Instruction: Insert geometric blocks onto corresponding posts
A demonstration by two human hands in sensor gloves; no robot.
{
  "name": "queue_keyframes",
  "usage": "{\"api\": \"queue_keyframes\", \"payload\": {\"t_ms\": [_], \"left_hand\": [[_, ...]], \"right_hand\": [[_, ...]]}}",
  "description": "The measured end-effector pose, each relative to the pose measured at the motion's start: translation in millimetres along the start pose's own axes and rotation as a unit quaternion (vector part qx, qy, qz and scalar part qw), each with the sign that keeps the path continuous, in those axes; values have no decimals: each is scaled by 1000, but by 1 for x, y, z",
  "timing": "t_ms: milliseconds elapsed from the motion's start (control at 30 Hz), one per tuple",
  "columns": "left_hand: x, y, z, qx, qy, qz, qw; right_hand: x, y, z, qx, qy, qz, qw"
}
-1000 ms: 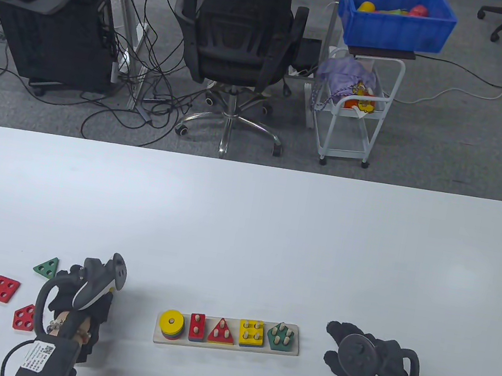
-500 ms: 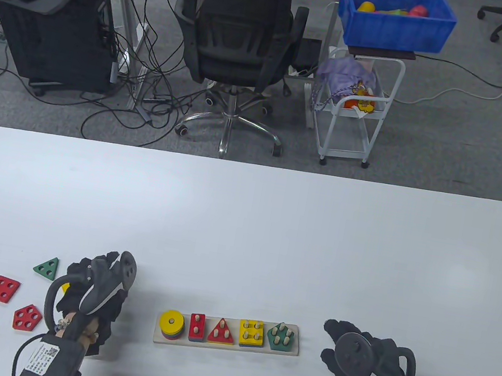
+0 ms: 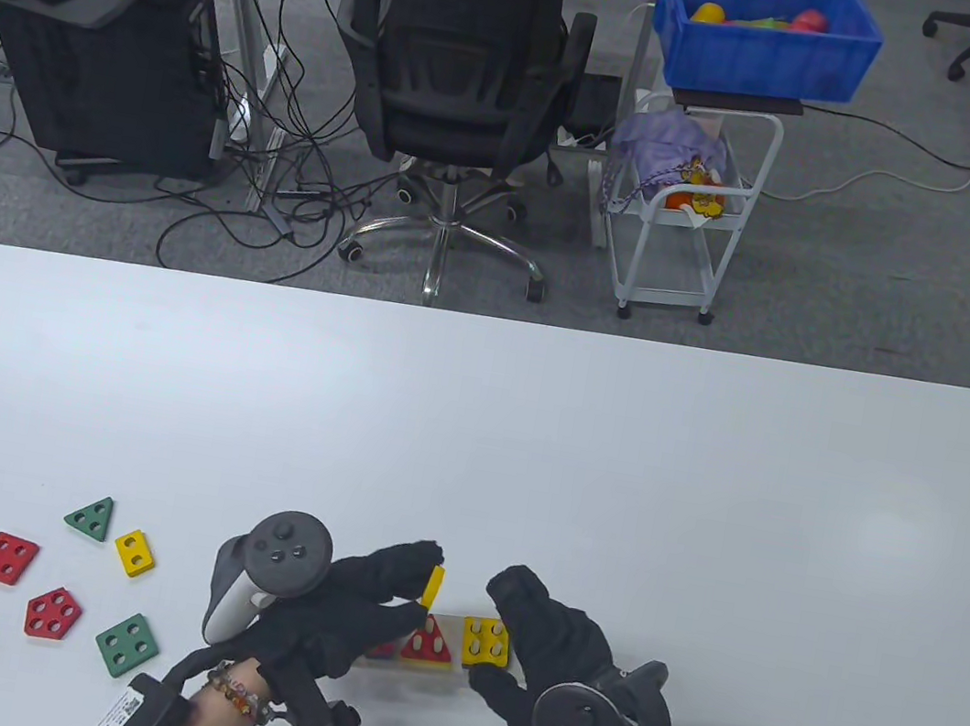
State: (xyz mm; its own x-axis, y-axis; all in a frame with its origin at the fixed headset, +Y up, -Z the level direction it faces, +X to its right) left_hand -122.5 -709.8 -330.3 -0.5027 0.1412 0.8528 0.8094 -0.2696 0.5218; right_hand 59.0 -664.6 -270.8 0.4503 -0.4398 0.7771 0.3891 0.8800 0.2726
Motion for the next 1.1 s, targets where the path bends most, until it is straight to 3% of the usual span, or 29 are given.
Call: {"api": "queue_keyframes", "payload": {"t_ms": [233,400,500,667,733,800,933,1033,1100], "left_hand": [[-3,25,-6,88,-7,-47,995],[-4,32,-12,105,-8,-71,992],[-2,29,-5,50,-1,-63,997],[13,-4,8,-108,24,21,994],[22,-26,4,-181,8,59,982],[31,-49,-3,-260,-21,100,960],[44,-89,-12,-414,-83,172,890],[53,-112,-16,-496,-124,214,832],[57,-123,-21,-499,-141,227,824]], "right_hand": [[1,7,12,12,9,-85,996],[2,8,10,1,19,-84,996],[2,13,4,19,17,-84,996],[1,13,-26,63,-5,-46,997],[2,10,-39,103,-11,-28,994],[1,0,-47,126,-9,28,992],[2,-25,-53,148,1,132,980],[4,-40,-54,162,6,165,973],[5,-45,-55,172,9,174,969]]}}
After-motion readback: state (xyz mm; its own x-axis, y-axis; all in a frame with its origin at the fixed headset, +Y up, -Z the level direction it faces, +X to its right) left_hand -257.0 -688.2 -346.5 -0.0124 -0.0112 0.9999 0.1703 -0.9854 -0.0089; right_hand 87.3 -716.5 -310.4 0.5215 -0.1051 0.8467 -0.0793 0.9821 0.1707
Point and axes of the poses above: the tracker on the back of each hand, its own z axis roughly to the thumb side, its own x axis roughly from the fingertips to the wrist, y = z × x, the point moved 5 cm from there along -x, roughly from the wrist to the fingertips, and after that the axes turned 10 degrees about x, right-handed, at the moved point
